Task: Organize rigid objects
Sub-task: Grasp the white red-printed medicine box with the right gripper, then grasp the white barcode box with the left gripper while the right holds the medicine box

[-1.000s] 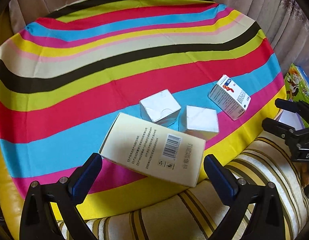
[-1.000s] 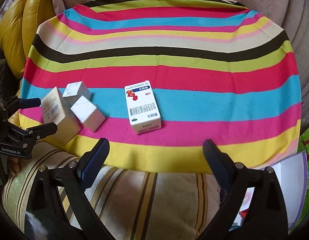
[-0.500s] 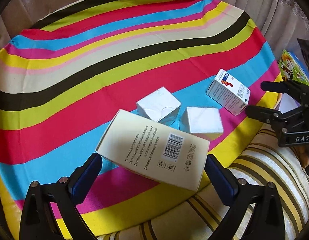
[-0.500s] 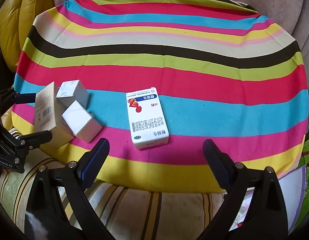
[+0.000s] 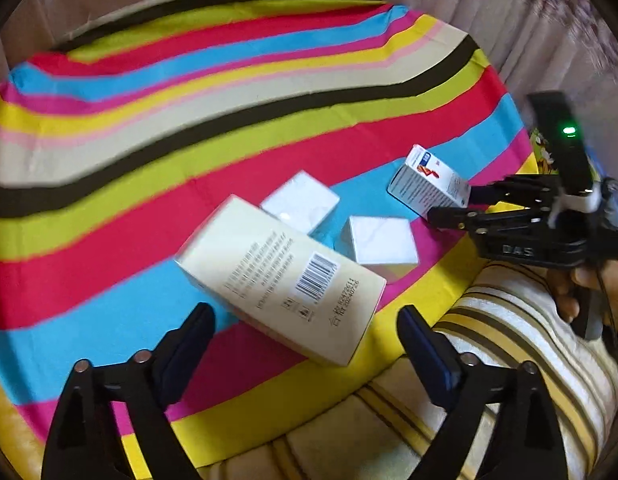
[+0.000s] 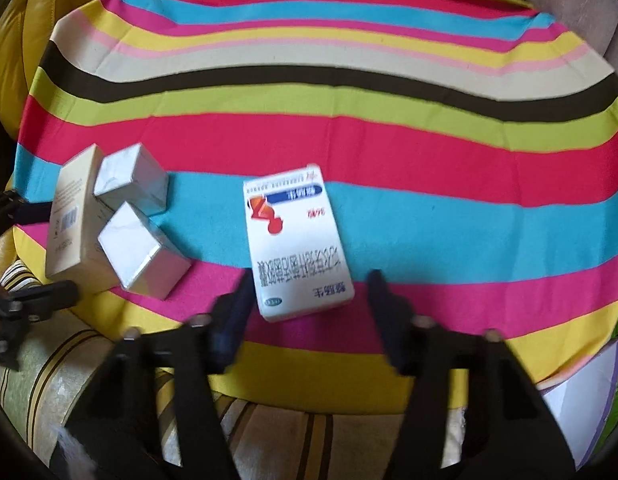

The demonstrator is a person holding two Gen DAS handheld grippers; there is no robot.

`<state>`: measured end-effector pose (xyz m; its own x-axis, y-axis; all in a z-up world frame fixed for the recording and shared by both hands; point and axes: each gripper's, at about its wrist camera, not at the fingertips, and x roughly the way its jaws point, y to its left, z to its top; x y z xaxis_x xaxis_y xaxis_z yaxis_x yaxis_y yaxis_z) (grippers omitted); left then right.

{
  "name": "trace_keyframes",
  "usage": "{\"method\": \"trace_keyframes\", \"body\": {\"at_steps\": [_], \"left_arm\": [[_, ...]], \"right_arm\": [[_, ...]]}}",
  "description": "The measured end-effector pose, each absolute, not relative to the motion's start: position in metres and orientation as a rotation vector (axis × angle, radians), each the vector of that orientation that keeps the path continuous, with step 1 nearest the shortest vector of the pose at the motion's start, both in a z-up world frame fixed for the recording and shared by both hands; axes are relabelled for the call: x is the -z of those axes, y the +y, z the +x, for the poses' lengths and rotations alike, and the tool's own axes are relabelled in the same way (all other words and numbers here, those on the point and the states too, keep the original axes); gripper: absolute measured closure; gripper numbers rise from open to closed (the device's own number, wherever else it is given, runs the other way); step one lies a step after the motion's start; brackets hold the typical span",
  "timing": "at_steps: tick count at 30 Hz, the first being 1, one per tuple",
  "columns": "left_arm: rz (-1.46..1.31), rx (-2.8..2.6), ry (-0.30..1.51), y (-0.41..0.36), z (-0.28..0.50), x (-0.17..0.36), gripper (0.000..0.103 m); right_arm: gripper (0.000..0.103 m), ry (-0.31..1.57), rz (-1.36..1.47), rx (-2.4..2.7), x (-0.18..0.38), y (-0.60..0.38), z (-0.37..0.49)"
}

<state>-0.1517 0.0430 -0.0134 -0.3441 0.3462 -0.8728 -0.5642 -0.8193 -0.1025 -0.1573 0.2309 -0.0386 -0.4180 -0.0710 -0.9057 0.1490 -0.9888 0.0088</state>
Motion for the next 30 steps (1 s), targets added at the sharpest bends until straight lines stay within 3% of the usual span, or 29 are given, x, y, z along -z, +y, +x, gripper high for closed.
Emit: {"method": "trace_keyframes", "body": {"at_steps": [9,12,30], "left_arm": [[-1.213,-2.057,0.534,0.051,-0.168,-0.002,0.007],[-1.190,-1.975,0.550,0.051,-0.170,-0.003,0.000],[-1.171,-1.896,0.631,0.057,-0.186,0.006,0.000]], "right_arm": [[0.055,0.119,1.578,2.580,0.039,0.234,-0.148],[0.055,0.113,1.548,2.617,0.032,0.236,-0.144],[0.055,0.029,1.491,2.635,0.013,0.242,-0.112]]}}
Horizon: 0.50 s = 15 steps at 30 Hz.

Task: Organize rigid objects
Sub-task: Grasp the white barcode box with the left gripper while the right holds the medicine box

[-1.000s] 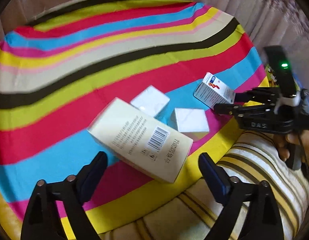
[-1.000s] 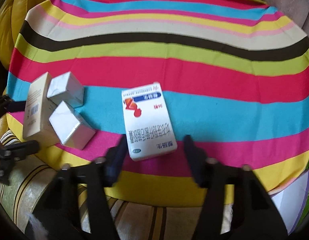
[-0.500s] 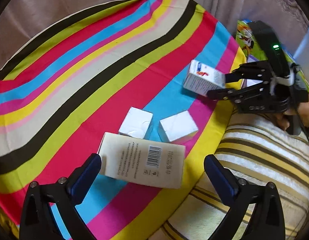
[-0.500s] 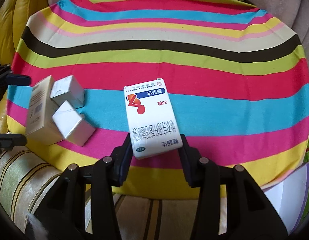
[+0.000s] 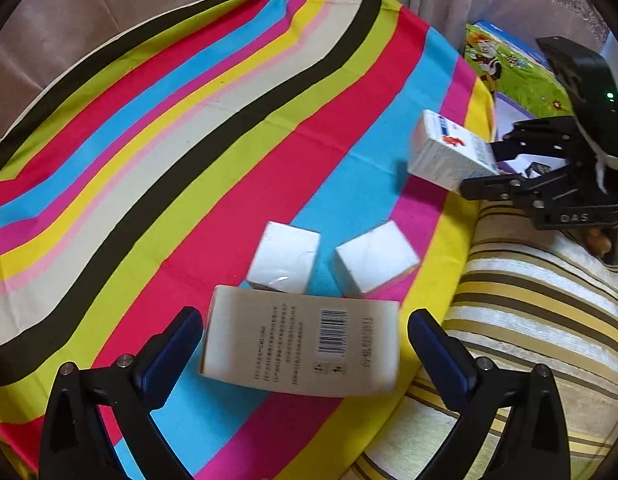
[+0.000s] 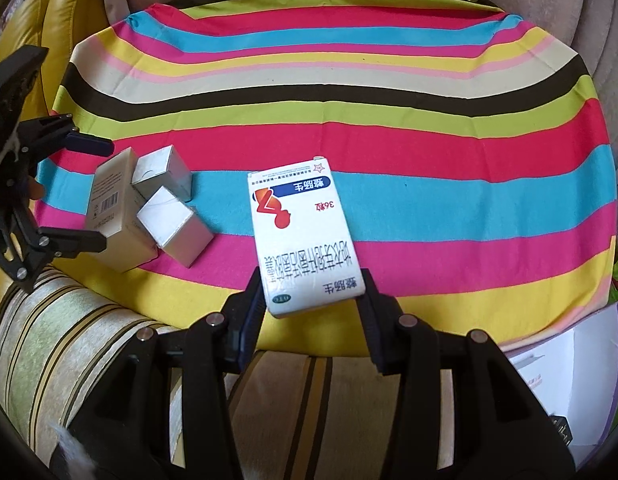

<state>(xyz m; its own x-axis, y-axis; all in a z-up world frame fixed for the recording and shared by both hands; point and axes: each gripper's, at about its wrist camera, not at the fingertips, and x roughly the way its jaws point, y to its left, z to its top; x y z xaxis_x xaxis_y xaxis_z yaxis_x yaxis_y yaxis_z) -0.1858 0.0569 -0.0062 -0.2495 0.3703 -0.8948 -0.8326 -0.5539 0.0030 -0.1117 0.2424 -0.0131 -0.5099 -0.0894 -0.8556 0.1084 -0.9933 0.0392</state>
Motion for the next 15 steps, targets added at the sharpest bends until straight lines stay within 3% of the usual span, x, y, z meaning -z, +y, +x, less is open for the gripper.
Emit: {"method": "trace_keyframes", "body": {"at_steps": [15], "left_arm": [[-1.190,-1.911,0.637,0.0604,-0.1903,0.0115,0.000]], "right_arm": [[0.055,0.042,1.492,2.649,0.0117,0.2408,-0.1038]]}}
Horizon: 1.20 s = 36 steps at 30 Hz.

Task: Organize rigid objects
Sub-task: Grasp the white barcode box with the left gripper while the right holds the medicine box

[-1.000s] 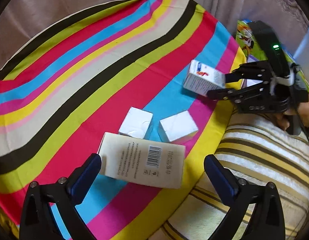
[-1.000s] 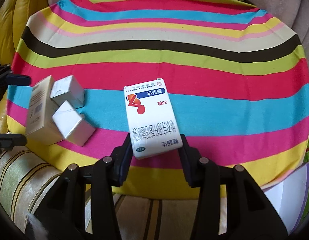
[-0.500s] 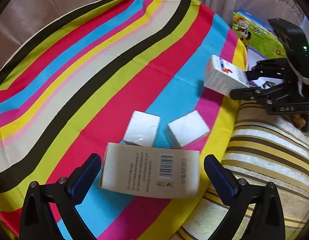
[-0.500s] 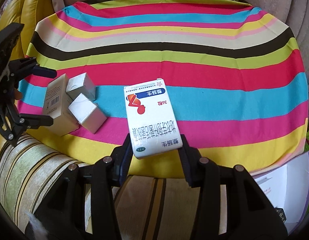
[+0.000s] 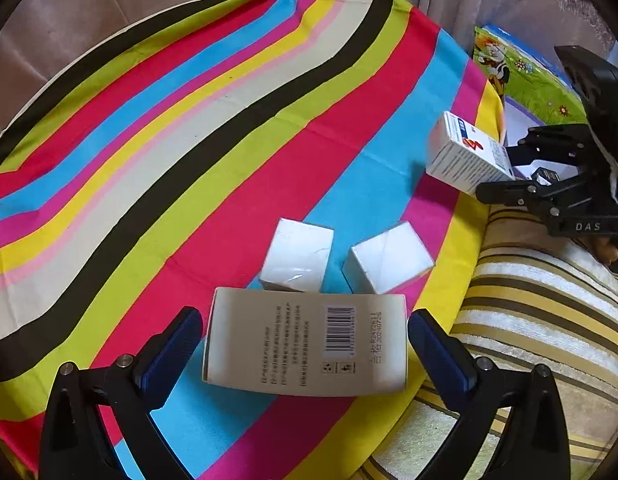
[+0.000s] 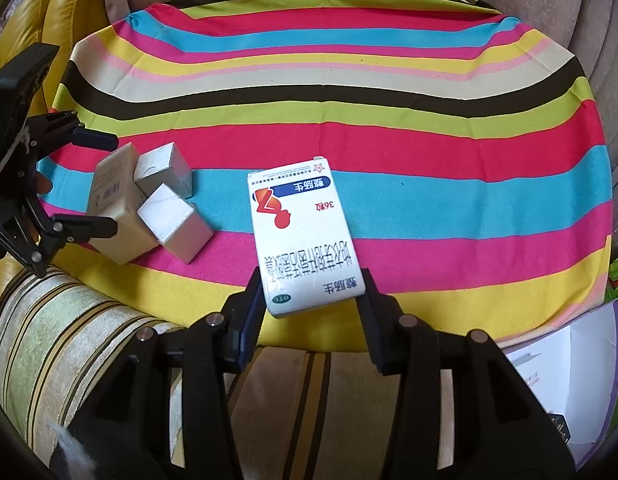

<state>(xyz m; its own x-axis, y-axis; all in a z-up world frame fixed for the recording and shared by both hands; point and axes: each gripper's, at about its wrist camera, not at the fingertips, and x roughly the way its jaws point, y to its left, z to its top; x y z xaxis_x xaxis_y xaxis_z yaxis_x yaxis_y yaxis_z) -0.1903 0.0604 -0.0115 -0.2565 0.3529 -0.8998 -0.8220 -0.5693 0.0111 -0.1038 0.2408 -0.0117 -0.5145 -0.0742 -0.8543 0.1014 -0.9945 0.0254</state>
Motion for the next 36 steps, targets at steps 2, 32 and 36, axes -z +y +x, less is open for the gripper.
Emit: {"method": "trace_keyframes", "body": {"at_steps": [2,32,36], "left_arm": [[-1.190,-1.915,0.669,0.062,-0.190,0.012,0.000],[-1.346,-2.183,0.335,0.040,-0.109,-0.024,0.002],[-1.313,-2.226,0.255,0.055,-0.097,-0.028,0.002]], "right_arm": [[0.055,0.036,1.500,2.647,0.012,0.241,-0.104],[0.055,0.041,1.429,2.687,-0.007,0.245,-0.077],[0.055,0.030,1.421,2.706,-0.013,0.249,-0.067]]}}
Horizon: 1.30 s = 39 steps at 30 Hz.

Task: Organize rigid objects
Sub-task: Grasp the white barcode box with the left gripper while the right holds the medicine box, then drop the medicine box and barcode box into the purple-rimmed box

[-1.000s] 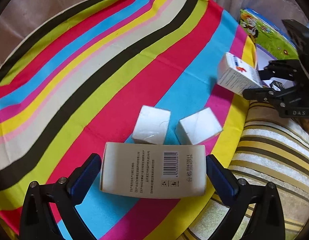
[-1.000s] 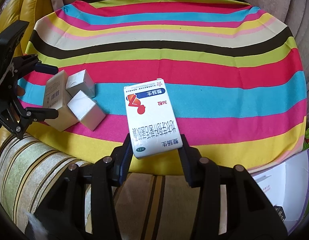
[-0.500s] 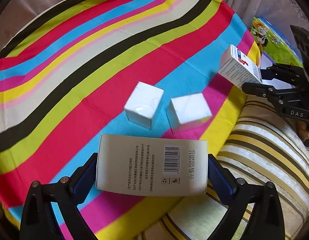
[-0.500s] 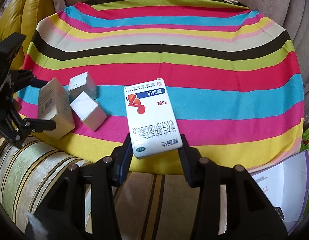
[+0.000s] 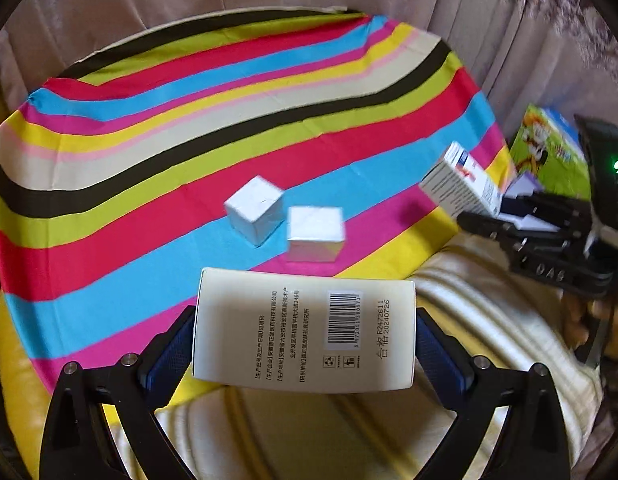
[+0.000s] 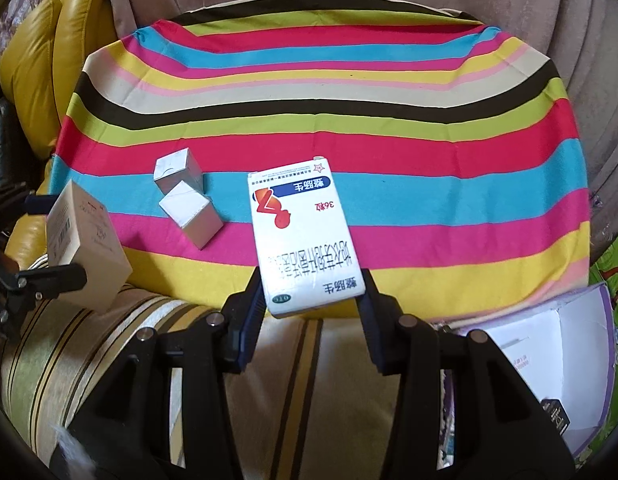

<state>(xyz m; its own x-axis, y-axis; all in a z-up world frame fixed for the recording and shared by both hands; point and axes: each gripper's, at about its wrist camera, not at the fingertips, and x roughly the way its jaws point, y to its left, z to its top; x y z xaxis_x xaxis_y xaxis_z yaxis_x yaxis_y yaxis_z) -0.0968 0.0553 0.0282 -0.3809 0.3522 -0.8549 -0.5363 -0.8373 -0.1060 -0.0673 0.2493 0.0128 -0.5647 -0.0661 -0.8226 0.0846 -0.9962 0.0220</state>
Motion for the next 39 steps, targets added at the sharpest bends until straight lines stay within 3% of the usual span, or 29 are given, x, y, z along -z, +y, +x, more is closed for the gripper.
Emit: {"method": "trace_keyframes", "body": {"at_steps": [21,39], "left_arm": [[-1.242,-2.104,0.122,0.172,-0.056,-0.036,0.002],[-1.249,-1.966,0.178,0.300,-0.035,-0.027,0.002]], "right_arm": [[0.055,-0.164,1.500,2.869,-0.022,0.354,0.007],[0.055,-0.372,1.590,3.078,-0.028,0.464,0.053]]}}
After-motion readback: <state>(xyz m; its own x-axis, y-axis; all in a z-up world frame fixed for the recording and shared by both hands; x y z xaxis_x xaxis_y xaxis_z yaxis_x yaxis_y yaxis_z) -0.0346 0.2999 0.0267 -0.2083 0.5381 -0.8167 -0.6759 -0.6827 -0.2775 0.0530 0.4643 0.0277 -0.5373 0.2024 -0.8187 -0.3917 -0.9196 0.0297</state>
